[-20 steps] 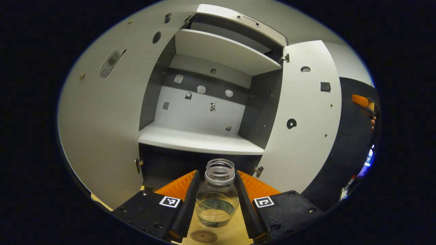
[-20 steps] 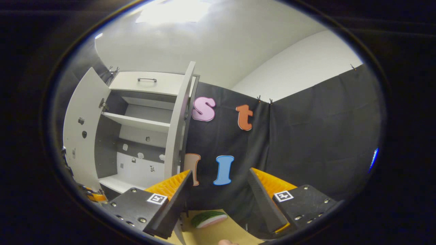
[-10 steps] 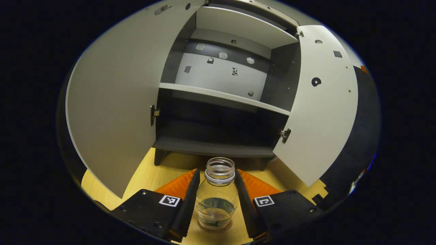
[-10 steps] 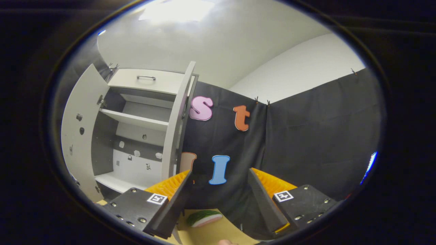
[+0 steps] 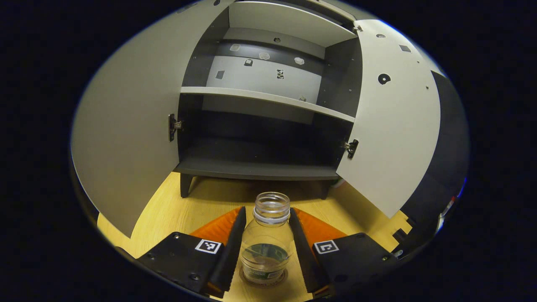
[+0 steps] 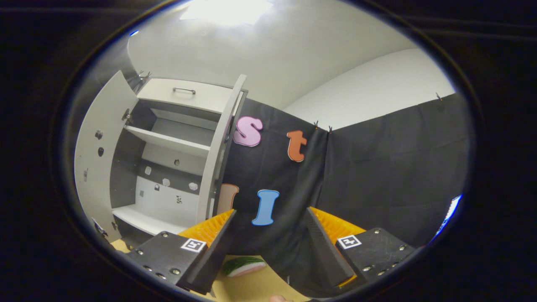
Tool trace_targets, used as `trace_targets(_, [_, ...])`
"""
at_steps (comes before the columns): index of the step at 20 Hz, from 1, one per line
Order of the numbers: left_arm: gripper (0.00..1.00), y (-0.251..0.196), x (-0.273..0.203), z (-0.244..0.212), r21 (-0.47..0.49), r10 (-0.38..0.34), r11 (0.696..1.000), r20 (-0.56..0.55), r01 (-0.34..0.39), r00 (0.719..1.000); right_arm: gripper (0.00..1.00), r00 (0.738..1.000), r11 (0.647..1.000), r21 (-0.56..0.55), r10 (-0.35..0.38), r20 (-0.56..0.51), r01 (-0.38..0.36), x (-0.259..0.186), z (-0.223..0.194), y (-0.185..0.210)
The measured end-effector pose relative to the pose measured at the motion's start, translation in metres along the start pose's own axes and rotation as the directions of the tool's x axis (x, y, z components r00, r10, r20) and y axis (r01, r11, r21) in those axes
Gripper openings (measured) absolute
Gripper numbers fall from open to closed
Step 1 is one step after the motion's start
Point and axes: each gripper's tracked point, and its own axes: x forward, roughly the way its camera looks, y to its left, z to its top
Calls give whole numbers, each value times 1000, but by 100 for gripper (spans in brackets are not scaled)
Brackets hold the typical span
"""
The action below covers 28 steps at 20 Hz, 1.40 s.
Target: Grasp the bottle in the cabinet with the left hand and place it on the coaster, then close the right door with the right hand and the left door with the left hand.
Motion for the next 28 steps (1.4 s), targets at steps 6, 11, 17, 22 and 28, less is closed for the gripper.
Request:
trace_targets(6, [66, -4, -17, -7, 25, -20, 999, -40, 21, 999, 98, 1000, 1000, -7, 15, -3, -15, 4, -6, 8])
trace_targets(11, [69, -5, -29, -13, 21, -17, 1000, -72, 19, 997, 94, 999, 999, -7, 36, -7, -36, 9, -11, 18])
trace_targets(17, [86, -11, -34, -18, 13, -22, 1000, -96, 23, 995, 96, 999, 998, -16, 53, -6, -53, 9, -13, 26])
trace_targets(22, [80, -15, -38, -6, 1, -30, 1000, -72, 31, 997, 96, 998, 998, -15, 56, -11, -56, 8, -15, 27])
trace_targets(28, [80, -30, -70, 64, -6, -34, 999, 50, 35, 998, 96, 998, 998, 0, 67, -20, -67, 14, -20, 26])
